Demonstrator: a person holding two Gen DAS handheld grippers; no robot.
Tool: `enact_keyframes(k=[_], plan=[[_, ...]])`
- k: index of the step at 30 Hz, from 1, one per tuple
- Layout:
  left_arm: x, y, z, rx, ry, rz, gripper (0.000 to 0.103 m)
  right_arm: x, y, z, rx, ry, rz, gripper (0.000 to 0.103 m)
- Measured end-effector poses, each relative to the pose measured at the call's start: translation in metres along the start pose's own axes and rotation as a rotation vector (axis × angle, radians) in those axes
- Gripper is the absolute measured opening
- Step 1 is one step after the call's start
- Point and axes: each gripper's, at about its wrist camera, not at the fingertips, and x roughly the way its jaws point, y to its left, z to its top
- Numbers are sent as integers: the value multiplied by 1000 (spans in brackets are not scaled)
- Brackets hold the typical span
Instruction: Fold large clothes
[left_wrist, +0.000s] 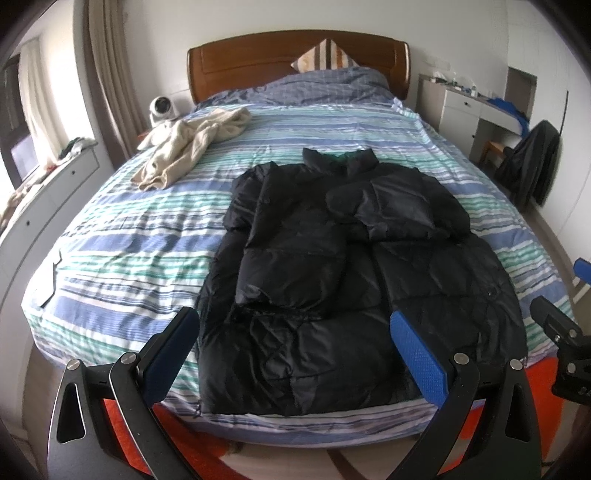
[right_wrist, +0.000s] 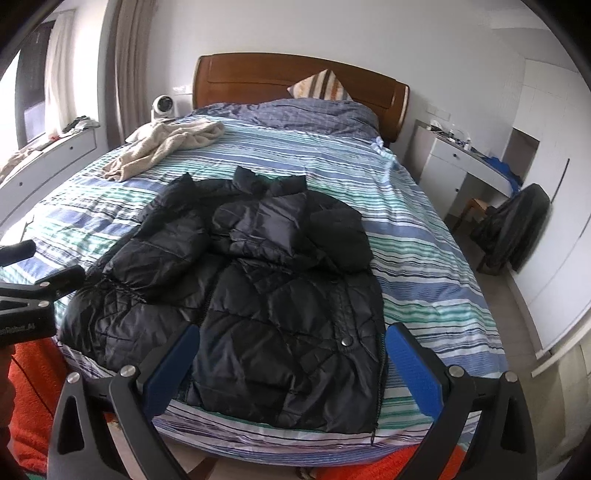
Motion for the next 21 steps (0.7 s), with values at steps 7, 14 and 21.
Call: enact_keyframes(k=[7,14,21], plan=[[5,15,-3,-37,12,2,103,0,7,2,-34,-16,65,102],[5,20,-7,-43,9,12,103,11,8,12,-76,-35,69,102],[12,29,-10,-59,31,11,103,24,7,29,-138,-80,93,102]])
